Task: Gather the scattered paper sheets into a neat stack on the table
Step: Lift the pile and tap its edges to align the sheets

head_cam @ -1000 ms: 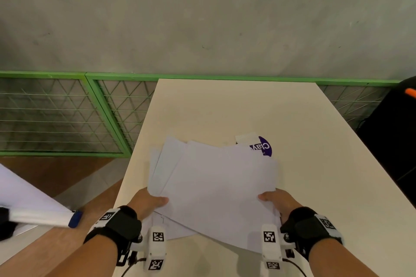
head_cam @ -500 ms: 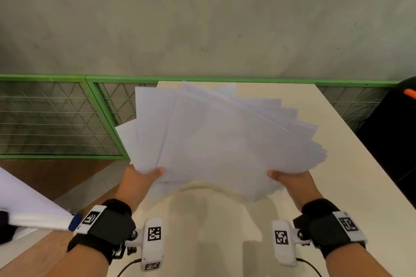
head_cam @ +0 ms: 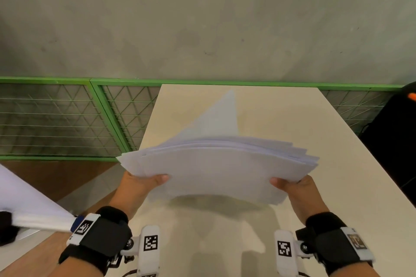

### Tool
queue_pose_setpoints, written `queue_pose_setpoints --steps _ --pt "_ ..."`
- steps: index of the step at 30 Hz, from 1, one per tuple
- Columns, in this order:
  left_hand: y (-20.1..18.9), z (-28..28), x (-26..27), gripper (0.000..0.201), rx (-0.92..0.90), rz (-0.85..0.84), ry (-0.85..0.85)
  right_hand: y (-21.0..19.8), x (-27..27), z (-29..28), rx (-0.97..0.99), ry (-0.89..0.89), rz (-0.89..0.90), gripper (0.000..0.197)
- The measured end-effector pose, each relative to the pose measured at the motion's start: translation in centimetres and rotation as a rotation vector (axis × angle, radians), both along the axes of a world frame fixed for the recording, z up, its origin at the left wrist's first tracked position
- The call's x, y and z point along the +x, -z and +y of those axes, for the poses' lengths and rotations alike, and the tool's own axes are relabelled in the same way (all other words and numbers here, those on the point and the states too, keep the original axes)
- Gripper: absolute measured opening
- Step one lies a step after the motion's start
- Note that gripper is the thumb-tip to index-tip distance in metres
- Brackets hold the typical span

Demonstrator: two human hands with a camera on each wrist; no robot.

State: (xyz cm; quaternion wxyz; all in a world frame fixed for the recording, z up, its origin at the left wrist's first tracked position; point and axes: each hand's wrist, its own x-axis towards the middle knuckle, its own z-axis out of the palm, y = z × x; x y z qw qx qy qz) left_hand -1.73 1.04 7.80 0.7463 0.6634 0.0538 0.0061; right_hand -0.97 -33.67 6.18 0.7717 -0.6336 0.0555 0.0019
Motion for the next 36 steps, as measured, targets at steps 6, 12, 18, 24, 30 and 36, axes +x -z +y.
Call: queue_pose_setpoints --steps 6,12,18,24,30,36 --pt "0.5 -0.3 -0.3 0.085 0.063 0.052 0.097 0.2 0.8 0.2 -0.053 -0.157 0.024 0.063" --pt "1.4 -1.0 0.6 0.046 0.111 0.099 0.064 -0.5 1.6 1.1 -0.030 -0.208 -0.019 0.089" --pt "1.2 -1.1 0.6 0.045 0.077 0.097 0.056 -1.2 2.4 1.3 -0.036 -0.195 0.079 0.100" --pt "0.1 -1.5 0.7 0.044 0.002 -0.004 0.000 -2.3 2.0 2.1 -0.113 0.039 -0.026 0.042" --pt "-1.4 -2.3 1.2 0.036 -0.009 -0.078 -0.012 -2.6 1.7 2.3 -0.134 0.144 -0.078 0.027" --pt "-2.5 -1.7 0.2 0.058 -0.044 -0.060 0.058 -2.2 0.7 0.8 -0.077 0.006 -0.040 0.052"
